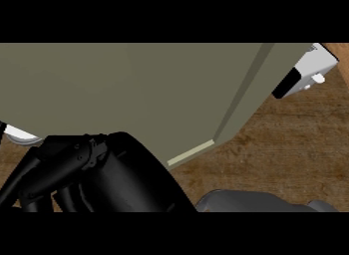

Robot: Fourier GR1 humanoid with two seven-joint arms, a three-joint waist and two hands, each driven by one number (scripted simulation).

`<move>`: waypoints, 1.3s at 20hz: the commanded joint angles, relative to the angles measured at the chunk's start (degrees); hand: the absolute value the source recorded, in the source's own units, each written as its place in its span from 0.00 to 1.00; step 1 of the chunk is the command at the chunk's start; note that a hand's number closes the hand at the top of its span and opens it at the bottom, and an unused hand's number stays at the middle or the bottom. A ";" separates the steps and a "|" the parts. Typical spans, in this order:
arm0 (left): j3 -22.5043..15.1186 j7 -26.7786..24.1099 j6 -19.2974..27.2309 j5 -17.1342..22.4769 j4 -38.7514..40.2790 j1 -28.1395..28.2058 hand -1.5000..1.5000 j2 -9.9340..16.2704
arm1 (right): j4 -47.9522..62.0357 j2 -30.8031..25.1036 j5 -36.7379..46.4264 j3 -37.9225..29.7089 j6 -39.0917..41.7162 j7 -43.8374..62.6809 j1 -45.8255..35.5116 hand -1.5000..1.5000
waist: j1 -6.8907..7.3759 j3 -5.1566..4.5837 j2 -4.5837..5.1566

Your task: Pick up the wine, place it into the cabinet and close the cabinet

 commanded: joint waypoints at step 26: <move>3.07 6.01 -0.01 -3.54 1.60 -4.15 0.00 -4.16 | 52.09 -3.85 -0.86 -22.93 19.15 -28.45 -16.58 1.00 | -0.77 0.09 0.38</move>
